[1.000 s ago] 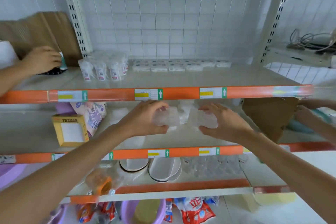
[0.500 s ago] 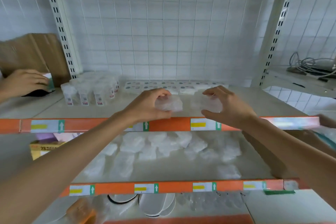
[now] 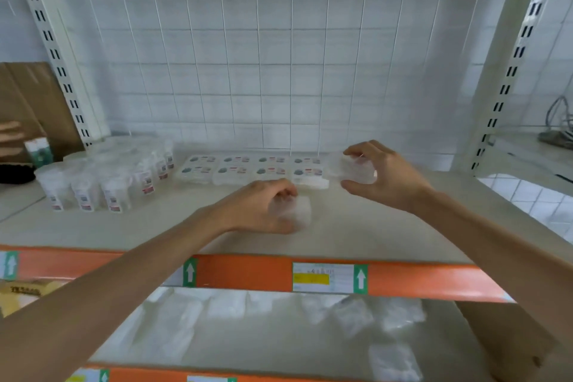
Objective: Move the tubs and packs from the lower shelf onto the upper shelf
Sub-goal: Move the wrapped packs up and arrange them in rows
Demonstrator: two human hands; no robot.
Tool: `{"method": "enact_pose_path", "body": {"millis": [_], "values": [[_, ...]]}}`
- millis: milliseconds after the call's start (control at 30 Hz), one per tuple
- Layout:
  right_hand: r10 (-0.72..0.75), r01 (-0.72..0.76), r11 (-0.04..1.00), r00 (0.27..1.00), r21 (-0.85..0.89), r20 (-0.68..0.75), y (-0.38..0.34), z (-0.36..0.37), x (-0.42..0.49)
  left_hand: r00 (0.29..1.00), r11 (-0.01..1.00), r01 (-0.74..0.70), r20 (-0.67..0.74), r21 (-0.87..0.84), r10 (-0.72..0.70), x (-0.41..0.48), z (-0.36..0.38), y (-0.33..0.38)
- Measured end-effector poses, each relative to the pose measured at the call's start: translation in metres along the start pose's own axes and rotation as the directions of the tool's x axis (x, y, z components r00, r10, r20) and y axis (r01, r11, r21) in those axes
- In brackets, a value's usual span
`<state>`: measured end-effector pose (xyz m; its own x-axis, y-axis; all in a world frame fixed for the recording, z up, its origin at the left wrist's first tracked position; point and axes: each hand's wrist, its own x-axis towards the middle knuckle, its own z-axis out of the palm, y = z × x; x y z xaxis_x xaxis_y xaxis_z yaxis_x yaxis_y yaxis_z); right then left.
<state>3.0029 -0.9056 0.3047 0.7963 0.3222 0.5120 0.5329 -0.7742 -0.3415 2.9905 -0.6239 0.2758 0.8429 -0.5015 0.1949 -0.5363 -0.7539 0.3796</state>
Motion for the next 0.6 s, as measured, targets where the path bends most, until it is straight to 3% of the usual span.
{"method": "enact_pose_path", "body": {"millis": [167,233,367,433,600], "values": [[0.001,-0.002,1.000,1.000,0.027,0.007,0.013,0.013,0.018,0.998,0.997,-0.018,0.066,0.073,0.013,0.010,-0.013,0.001],[0.003,-0.003,0.998,1.000,0.056,-0.004,0.015,0.017,0.025,1.000,0.999,0.002,0.019,-0.037,-0.001,0.018,-0.021,0.002],[-0.001,0.003,0.996,1.000,0.094,-0.023,0.013,0.028,0.037,0.959,0.947,0.088,-0.231,-0.308,-0.164,0.049,-0.034,0.003],[-0.010,0.011,0.996,1.000,0.091,-0.012,0.010,0.034,0.044,0.937,0.905,0.149,-0.237,-0.399,-0.258,0.065,-0.037,0.005],[-0.042,0.043,0.994,0.999,0.099,-0.010,0.002,0.040,0.066,0.935,0.856,0.195,-0.174,-0.479,-0.310,0.094,-0.036,0.009]]}}
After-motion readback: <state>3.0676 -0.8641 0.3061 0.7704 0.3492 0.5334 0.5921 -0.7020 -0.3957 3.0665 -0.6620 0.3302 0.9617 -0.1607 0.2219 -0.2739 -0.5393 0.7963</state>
